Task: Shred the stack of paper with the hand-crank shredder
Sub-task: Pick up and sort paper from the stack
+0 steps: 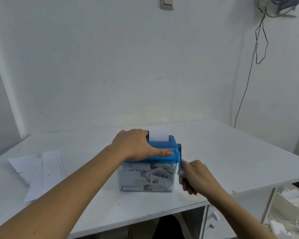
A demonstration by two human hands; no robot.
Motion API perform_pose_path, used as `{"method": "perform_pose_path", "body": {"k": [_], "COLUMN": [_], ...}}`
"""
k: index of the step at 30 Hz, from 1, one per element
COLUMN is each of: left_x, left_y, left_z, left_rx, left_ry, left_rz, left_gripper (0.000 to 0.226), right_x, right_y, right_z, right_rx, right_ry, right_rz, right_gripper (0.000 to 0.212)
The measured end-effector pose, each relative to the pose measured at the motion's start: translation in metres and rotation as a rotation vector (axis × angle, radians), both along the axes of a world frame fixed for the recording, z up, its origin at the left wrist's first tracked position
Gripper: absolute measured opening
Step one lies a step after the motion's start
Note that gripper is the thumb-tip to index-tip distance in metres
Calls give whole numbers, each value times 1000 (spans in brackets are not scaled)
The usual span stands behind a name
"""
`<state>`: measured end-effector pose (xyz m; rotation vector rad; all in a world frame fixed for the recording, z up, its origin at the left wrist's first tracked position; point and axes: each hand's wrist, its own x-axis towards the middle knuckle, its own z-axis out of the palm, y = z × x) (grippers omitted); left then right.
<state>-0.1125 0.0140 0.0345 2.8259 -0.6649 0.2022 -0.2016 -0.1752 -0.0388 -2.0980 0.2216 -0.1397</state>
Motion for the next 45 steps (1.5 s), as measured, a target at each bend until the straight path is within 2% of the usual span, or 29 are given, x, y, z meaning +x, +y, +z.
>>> {"method": "perform_pose_path", "body": {"k": [4,8,12,15,19,21,26,31,35,37,42,45], "left_x": [-3,0,-1,-2,-2,-3,-3,-5,-3,-1,-1,-4], "left_y": [2,0,-3,-3,0,-1,0,-1,-2,-2,-2,-2], "left_z": [4,3,3,3,2,3,3,3,1,1,1,3], "left_rx": [-48,-56,-40,-16,-65,-49,-24,-5,32,51,61,67], "left_ry": [42,15,2,12,21,13,-10,-12,-18,-14,-6,2], "left_rz": [-7,-10,-5,1,-6,-16,-44,-79,-85,-73,-60,-64], "left_gripper": [95,95,90,90,88,86,81,81,85,91,100,97], "right_x": [-21,-2,6,15,47,69,108,118,101,86,43,16], "right_y": [-5,-15,-19,-17,-21,-23,-22,-18,-15,-11,-6,-7], "right_z": [48,77,80,92,105,104,85,54,33,23,5,8], "right_rx": [29,-182,-229,-160,45,60,-47,-141,-321,-351,-219,-52], "right_ry": [-23,-6,-49,-111,-122,-134,-133,-55,108,167,69,28], "right_rz": [118,177,157,113,87,27,-131,-212,-176,-124,-39,-50], "right_gripper": [56,58,59,61,54,50,47,55,34,30,25,41]}}
